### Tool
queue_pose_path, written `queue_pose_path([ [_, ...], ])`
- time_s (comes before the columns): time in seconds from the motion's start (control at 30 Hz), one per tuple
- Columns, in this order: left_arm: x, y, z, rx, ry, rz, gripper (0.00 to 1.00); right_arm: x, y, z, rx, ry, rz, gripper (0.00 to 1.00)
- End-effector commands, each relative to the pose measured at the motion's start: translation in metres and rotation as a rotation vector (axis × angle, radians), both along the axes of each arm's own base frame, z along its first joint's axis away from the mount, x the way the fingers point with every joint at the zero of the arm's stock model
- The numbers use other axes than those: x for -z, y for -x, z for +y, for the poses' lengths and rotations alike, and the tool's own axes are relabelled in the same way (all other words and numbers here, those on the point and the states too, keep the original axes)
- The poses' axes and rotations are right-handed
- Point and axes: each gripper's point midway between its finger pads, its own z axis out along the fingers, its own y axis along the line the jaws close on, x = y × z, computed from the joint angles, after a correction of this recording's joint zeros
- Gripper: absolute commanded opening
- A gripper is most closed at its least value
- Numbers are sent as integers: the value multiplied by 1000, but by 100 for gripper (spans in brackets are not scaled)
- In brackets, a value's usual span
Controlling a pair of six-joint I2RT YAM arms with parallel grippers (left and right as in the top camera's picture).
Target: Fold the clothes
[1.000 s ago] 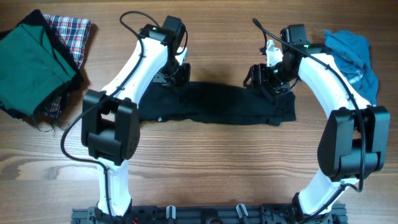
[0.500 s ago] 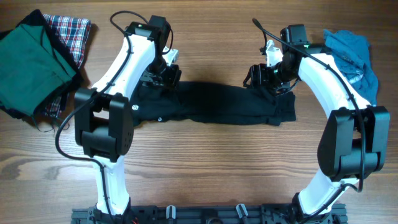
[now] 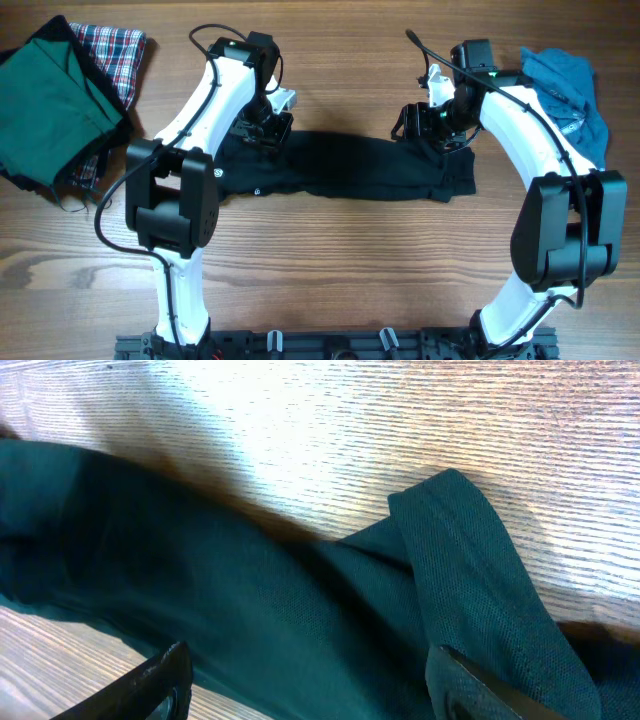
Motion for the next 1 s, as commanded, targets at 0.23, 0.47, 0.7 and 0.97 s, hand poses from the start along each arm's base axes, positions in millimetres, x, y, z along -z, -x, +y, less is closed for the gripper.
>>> queue_pose_path([
  [0.23, -3, 39, 8, 3, -34, 175, 4, -17, -8, -1, -8, 11, -63, 75],
  [0.47, -3, 40, 8, -44, -47, 184, 13, -18, -10, 0, -8, 10, -69, 75],
  [0.7, 6, -2, -4, -58, 5, 12, 100, -18, -11, 0, -8, 10, -73, 78],
  [0.97, -13, 1, 2, -130, -11, 1, 100, -18, -6, -16, 116, -2, -2, 72],
])
